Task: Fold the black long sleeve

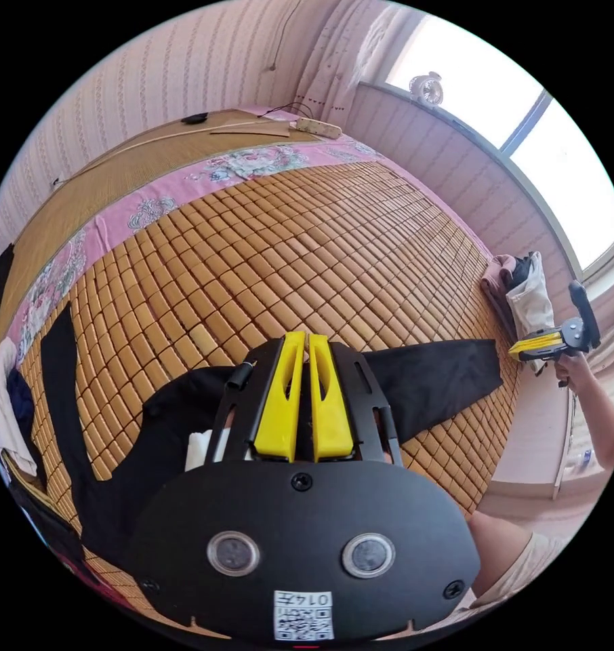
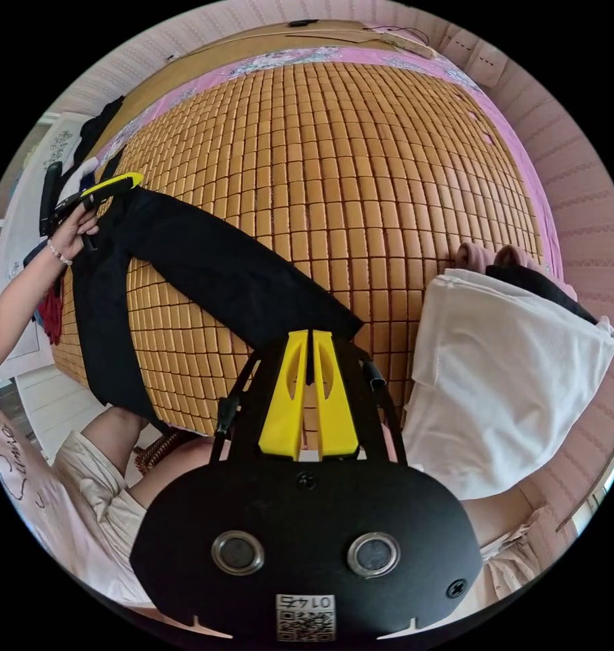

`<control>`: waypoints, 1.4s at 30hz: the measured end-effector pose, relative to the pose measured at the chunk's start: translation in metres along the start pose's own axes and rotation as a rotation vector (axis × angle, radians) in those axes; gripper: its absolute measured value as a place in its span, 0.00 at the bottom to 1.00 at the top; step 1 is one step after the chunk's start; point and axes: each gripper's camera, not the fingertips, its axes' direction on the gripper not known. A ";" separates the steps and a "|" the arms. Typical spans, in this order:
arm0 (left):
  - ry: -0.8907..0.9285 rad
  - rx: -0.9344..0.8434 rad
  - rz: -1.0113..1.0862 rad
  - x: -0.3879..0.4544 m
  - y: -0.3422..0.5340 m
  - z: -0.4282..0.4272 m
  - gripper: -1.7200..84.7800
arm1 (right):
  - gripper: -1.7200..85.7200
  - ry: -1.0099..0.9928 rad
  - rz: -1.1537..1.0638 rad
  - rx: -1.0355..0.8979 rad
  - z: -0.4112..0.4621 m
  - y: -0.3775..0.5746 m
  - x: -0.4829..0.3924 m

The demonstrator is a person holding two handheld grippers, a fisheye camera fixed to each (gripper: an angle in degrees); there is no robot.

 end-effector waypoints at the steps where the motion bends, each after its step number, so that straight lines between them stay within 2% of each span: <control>1: 0.010 -0.003 0.029 0.006 0.003 -0.002 0.01 | 0.02 0.007 0.007 -0.008 0.012 -0.002 -0.003; 7: -0.062 -0.164 0.067 0.019 0.020 0.033 0.01 | 0.02 -0.015 0.060 -0.072 0.042 -0.010 -0.002; 17: -0.050 -0.103 -0.026 0.006 0.006 0.034 0.01 | 0.02 -0.004 -0.046 -0.198 0.040 -0.035 -0.007; 22: -0.034 -0.113 -0.015 0.006 0.005 0.030 0.01 | 0.02 0.028 0.048 -0.099 0.024 -0.041 0.001; 25: -0.034 -0.113 -0.006 0.008 0.006 0.026 0.01 | 0.02 0.000 0.107 -0.112 0.022 -0.046 0.007; 28: -0.040 -0.104 0.006 0.010 0.007 0.021 0.01 | 0.02 0.093 0.133 -0.053 0.020 -0.048 0.005; 42: -0.033 -0.099 -0.003 0.011 0.004 -0.001 0.01 | 0.02 0.002 0.206 0.003 0.014 -0.056 -0.001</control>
